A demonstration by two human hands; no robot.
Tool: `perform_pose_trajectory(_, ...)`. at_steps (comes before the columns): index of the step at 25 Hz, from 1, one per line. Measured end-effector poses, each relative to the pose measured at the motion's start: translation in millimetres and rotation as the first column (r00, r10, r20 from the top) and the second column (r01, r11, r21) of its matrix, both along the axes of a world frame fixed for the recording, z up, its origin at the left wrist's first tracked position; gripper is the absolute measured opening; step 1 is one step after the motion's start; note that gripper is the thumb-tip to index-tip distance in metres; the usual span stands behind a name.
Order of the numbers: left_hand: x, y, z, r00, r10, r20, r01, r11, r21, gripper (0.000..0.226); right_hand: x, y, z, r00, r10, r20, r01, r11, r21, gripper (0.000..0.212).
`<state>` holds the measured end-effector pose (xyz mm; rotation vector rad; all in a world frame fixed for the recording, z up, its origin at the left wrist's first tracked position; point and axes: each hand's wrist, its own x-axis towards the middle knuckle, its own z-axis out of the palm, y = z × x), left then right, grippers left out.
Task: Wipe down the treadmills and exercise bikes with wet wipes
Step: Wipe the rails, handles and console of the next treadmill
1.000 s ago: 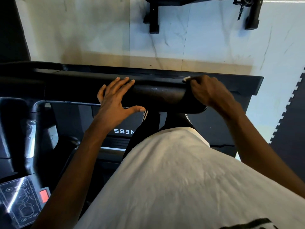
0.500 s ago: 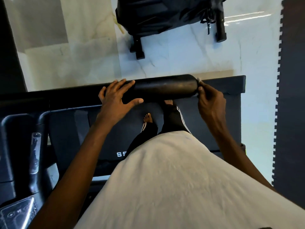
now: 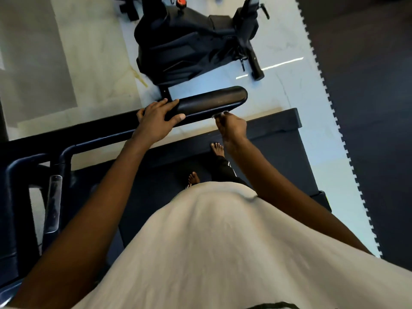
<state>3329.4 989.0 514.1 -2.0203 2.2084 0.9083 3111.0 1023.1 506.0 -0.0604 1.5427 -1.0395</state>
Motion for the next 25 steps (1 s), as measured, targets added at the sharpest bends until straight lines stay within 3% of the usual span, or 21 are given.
perform_pose_trajectory(5, 13.5, 2.2, 0.1, 0.995, -0.099, 0.004, 0.099, 0.995, -0.015, 0.062, -3.6, 3.2, 12.9, 0.975, -0.154, 0.158, 0.172, 0.979, -0.110, 0.023)
perform_pose_trajectory(10, 12.5, 2.7, 6.9, 0.994, -0.110, -0.003, 0.110, 0.993, -0.038, 0.060, 4.5, 1.1, -2.0, 0.992, -0.117, -0.054, 0.113, 0.991, -0.076, 0.013)
perform_pose_trajectory(13, 14.7, 2.8, 4.3, 0.994, -0.112, -0.011, 0.111, 0.992, -0.057, 0.060, 16.9, 4.8, -2.4, 0.997, -0.067, -0.046, 0.060, 0.988, -0.140, 0.013)
perform_pose_trajectory(19, 12.0, 11.9, -0.6, 0.996, -0.085, -0.034, 0.080, 0.987, -0.141, 0.057, 11.7, 7.5, -12.0, 0.962, -0.217, -0.168, 0.189, 0.968, -0.166, 0.013)
perform_pose_trajectory(20, 11.1, 13.8, -2.3, 0.996, -0.083, -0.039, 0.076, 0.985, -0.155, 0.057, 11.0, 10.4, -13.4, 0.954, -0.206, -0.218, 0.160, 0.964, -0.213, 0.012)
perform_pose_trajectory(22, 11.1, 15.9, -5.2, 0.997, -0.070, -0.037, 0.062, 0.983, -0.170, 0.057, 6.1, 16.3, -16.8, 0.870, -0.107, -0.482, -0.043, 0.956, -0.290, 0.007)
perform_pose_trajectory(25, 10.0, 17.8, -7.6, 0.999, -0.028, -0.044, 0.020, 0.984, -0.178, 0.056, -16.7, 20.3, -19.7, 0.597, 0.083, -0.798, -0.485, 0.830, -0.276, 0.009)
